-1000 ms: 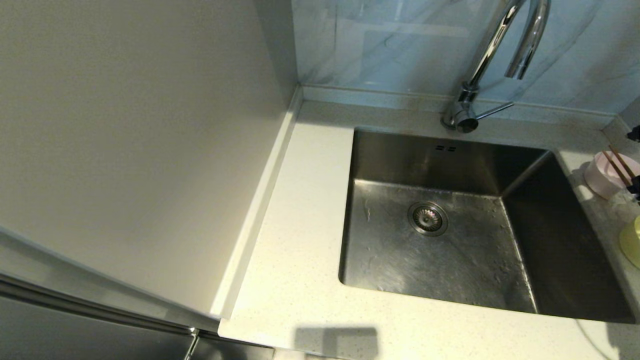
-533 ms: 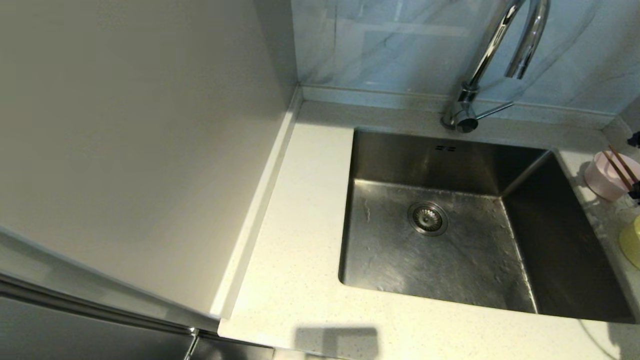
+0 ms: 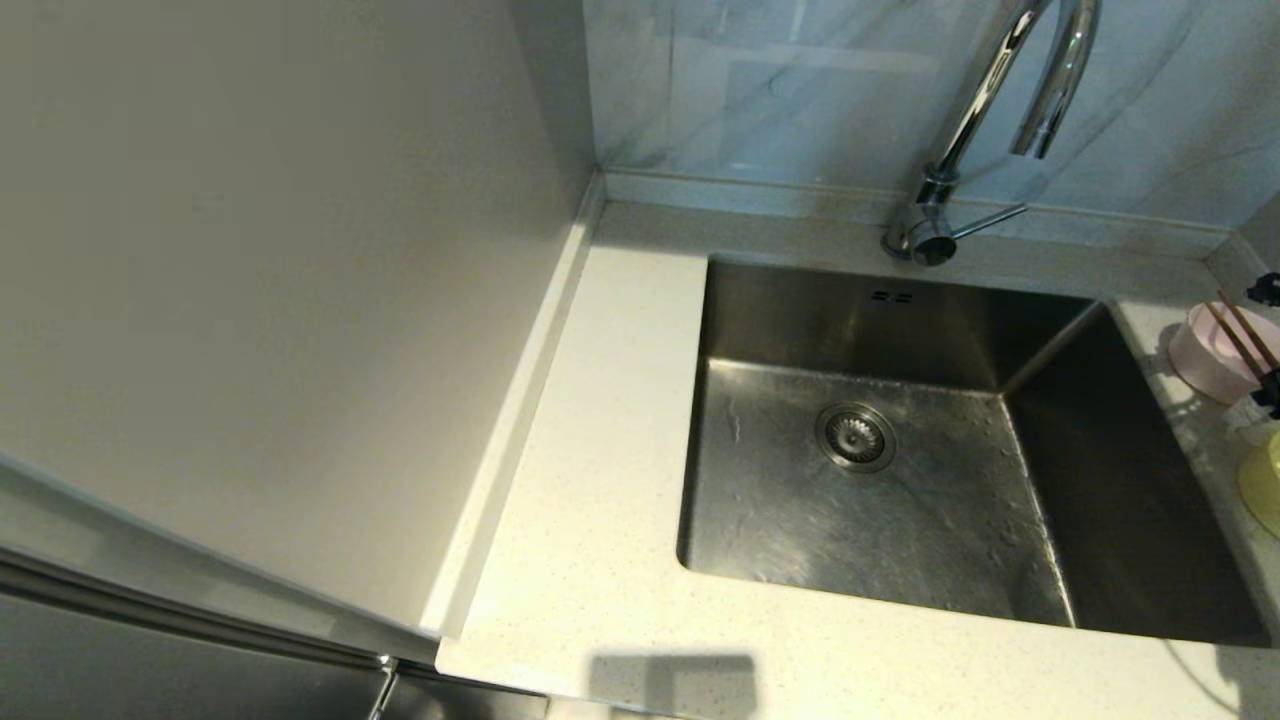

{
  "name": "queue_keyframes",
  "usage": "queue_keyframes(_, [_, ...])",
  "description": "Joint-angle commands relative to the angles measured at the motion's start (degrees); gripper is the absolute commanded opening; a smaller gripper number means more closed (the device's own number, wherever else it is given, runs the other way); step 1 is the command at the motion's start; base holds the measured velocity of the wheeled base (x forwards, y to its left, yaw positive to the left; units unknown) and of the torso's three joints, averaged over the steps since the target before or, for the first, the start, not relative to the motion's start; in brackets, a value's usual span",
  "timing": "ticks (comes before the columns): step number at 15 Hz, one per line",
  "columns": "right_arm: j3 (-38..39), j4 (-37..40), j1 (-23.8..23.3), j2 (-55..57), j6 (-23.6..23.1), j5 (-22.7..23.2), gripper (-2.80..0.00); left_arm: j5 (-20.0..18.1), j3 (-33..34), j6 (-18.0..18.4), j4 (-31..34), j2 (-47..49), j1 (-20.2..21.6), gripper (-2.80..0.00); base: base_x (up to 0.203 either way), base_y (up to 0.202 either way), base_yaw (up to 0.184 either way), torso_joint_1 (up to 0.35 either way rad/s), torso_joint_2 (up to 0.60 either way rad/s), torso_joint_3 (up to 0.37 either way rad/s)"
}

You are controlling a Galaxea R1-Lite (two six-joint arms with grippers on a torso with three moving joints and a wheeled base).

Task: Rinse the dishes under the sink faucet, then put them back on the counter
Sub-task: Put the chopsticks into the sink

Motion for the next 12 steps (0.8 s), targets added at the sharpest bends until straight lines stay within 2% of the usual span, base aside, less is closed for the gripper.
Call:
queue_keyframes(1, [-0.06, 0.17, 0.02, -0.02, -0.19, -0.15, 0.00, 0.02, 0.00, -0.02, -0.02, -0.18, 0.00, -2.80, 0.000, 0.000, 0.000, 0.000, 0.00, 0.000])
queue_keyframes(12, [-0.23, 0.17, 0.02, -0.21, -0.29, -0.25, 0.00, 0.02, 0.00, -0.02, -0.02, -0.18, 0.00, -2.80, 0.000, 0.000, 0.000, 0.000, 0.00, 0.000])
